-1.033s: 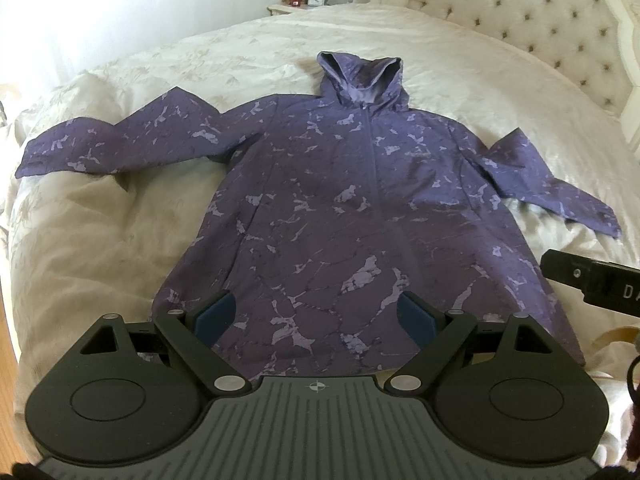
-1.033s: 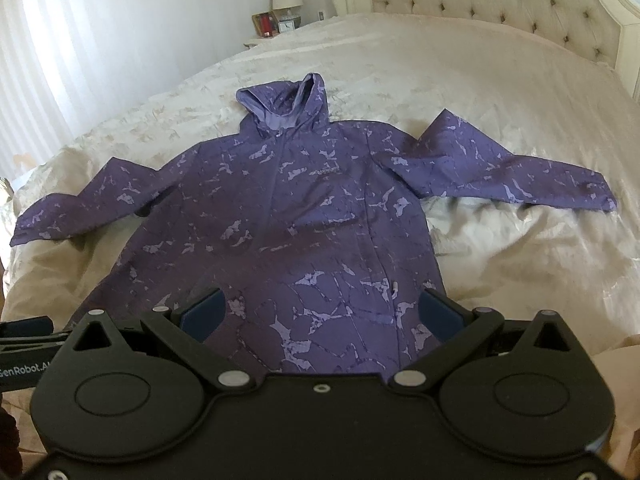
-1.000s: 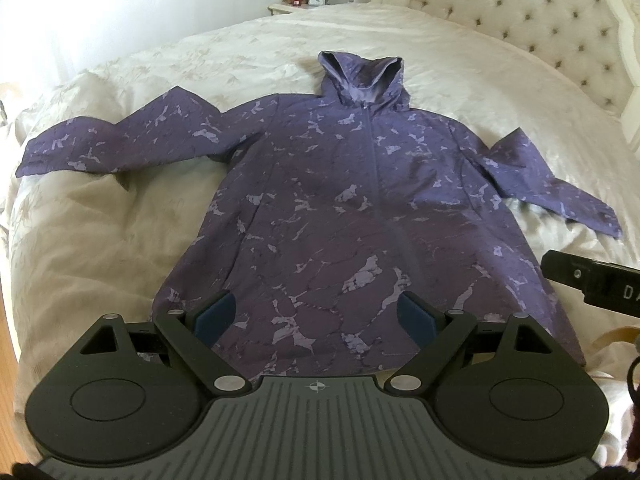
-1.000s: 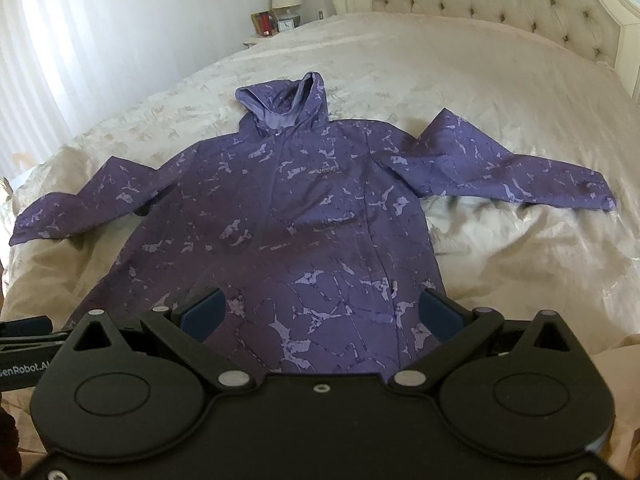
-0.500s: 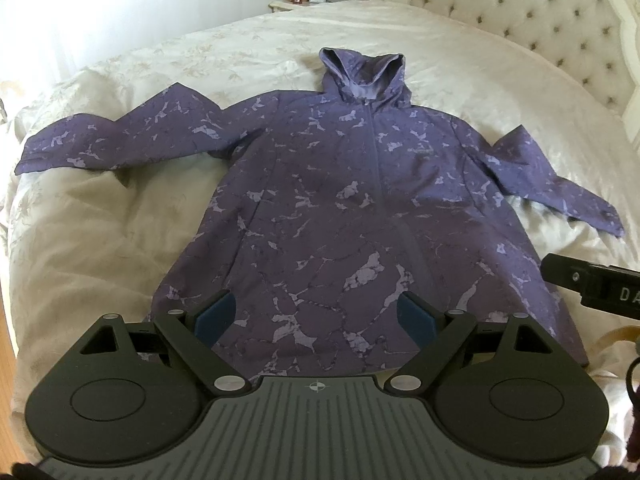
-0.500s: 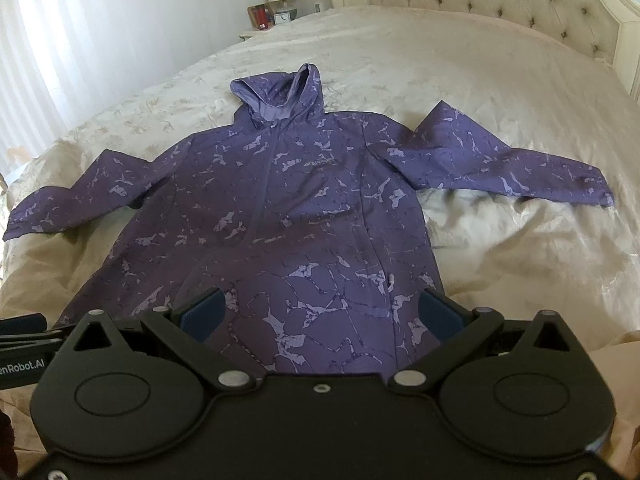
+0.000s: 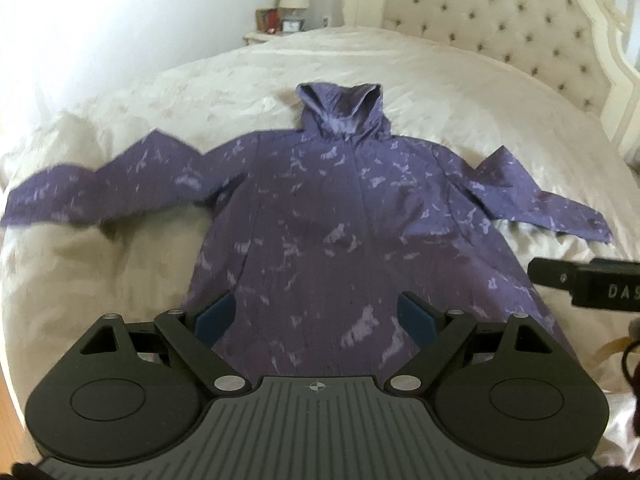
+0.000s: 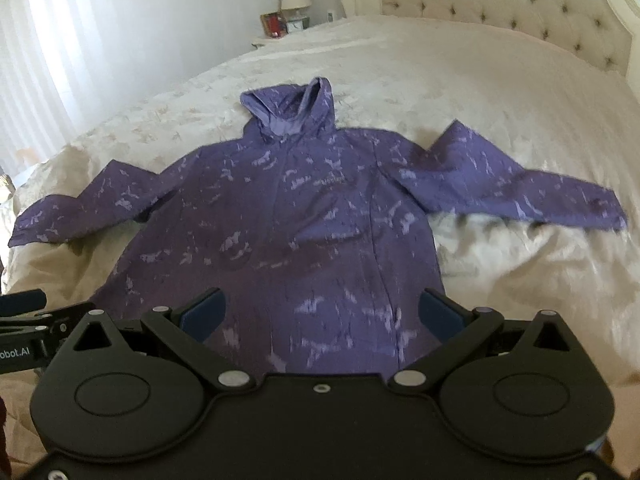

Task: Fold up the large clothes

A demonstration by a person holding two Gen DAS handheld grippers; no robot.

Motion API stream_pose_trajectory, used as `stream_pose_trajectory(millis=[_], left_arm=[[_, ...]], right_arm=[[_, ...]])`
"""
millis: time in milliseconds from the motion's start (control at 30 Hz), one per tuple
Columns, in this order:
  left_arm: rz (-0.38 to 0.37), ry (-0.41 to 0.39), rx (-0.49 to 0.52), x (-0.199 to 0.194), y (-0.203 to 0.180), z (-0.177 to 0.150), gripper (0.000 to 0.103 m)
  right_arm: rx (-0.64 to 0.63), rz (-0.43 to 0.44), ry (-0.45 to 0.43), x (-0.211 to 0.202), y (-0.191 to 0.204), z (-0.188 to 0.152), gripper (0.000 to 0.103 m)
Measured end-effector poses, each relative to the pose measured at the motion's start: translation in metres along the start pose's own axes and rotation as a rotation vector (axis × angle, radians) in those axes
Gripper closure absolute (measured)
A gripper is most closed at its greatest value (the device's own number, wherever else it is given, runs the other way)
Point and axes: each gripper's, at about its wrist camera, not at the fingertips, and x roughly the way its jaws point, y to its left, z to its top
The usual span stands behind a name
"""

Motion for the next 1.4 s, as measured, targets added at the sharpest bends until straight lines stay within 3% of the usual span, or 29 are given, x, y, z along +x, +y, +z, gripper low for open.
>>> stream_pose_trajectory(millis=[167,333,433,633,967,1100,1400], left_arm=[[0.006,-0.071,0.014,0.008,0.008,0.014,0.015],[-0.069,-0.125,-0.073,0.027,0.043,0.027,0.015],[-0.067,-0.130,-0.117,0.042,0.070,0.035,0.015],[0.074,-0.113,-0.182,0.069,0.132,0.047,0.015],[0.288,-0.087,-0.233,0.094,0.238,0.055,0.015],[0.325,-0.066,-0.298,0.101,0.274,0.052,0.015],[0.324,-0.049,-0.510,0.110,0.347,0.038,0.015]], right_arm=[[0.050,0.042,-0.019,0.008,-0.011,0.019,0.001],[0.131,0.073,-0.027,0.019,-0.027,0.031,0.001],[0.142,0.071,-0.033,0.027,-0.029,0.036,0.001],[0.140,0.111,-0.051,0.048,-0.016,0.051,0.001],[0.057,0.224,-0.065,0.094,0.043,0.075,0.001],[0.020,0.268,-0.059,0.111,0.068,0.081,0.001],[-0.027,0.323,-0.021,0.136,0.100,0.081,0.001]])
